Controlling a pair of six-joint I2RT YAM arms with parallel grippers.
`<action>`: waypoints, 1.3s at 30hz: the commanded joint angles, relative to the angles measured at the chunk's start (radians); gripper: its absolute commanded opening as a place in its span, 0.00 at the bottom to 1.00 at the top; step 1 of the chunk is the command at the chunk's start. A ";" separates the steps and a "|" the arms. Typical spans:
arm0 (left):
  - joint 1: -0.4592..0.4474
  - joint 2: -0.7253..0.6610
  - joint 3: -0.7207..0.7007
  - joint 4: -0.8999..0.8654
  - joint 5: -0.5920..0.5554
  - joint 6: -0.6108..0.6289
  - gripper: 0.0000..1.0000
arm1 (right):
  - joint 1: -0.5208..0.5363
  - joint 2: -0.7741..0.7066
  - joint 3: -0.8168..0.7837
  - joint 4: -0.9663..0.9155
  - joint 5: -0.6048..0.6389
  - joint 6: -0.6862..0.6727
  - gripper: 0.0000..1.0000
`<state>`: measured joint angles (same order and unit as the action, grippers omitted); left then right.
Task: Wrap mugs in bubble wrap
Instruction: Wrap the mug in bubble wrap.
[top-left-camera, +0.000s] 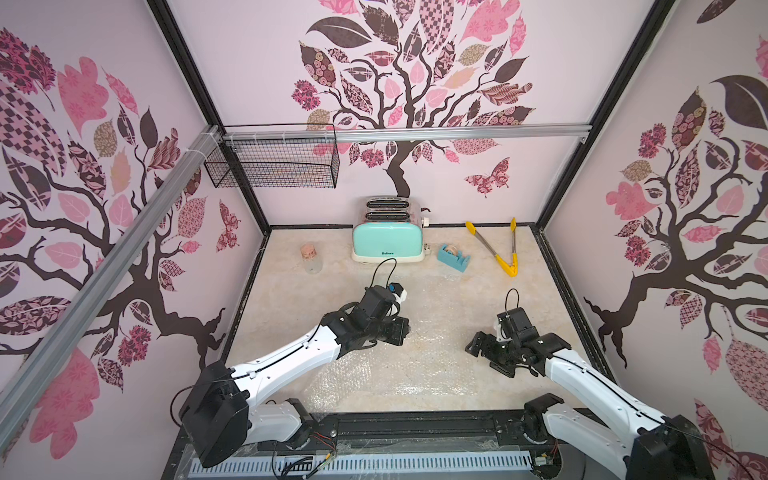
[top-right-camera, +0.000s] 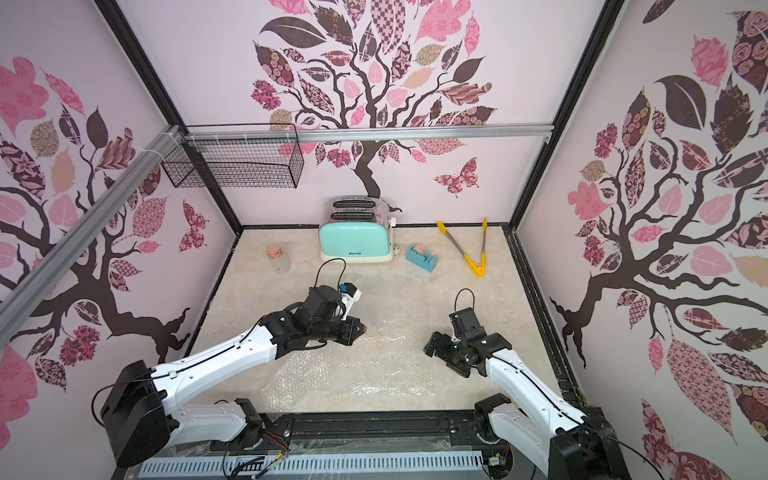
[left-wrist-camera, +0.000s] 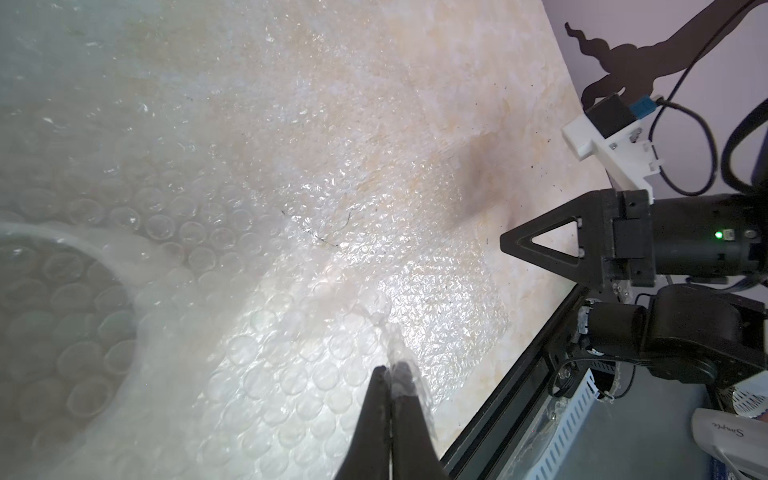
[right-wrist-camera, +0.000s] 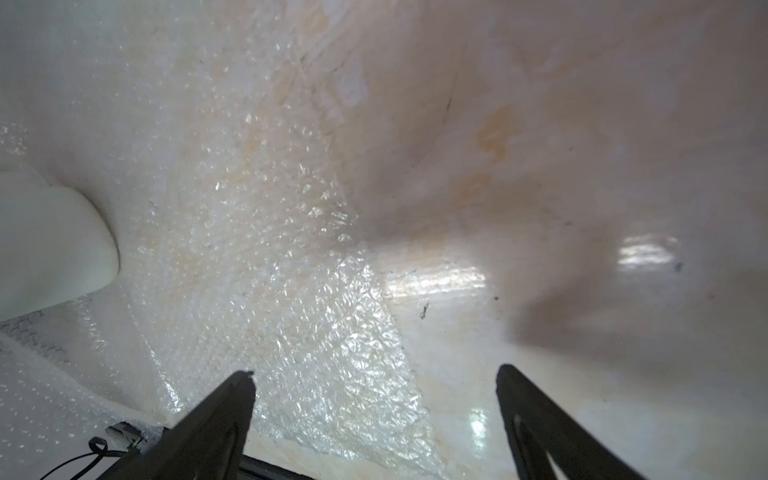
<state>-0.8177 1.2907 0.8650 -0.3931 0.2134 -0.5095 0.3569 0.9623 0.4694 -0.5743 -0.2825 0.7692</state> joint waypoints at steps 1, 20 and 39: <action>-0.008 0.027 -0.048 0.058 0.010 -0.009 0.00 | 0.062 0.015 -0.017 -0.050 -0.012 0.059 0.93; -0.051 0.256 -0.121 0.193 -0.109 0.022 0.00 | 0.258 0.001 -0.060 -0.156 -0.044 0.228 0.89; -0.064 0.273 -0.124 0.216 -0.116 0.013 0.00 | 0.289 0.118 -0.080 0.139 -0.022 0.320 0.00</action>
<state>-0.8726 1.5532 0.7502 -0.1928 0.1020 -0.5003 0.6403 1.0863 0.3840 -0.4156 -0.3504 1.0824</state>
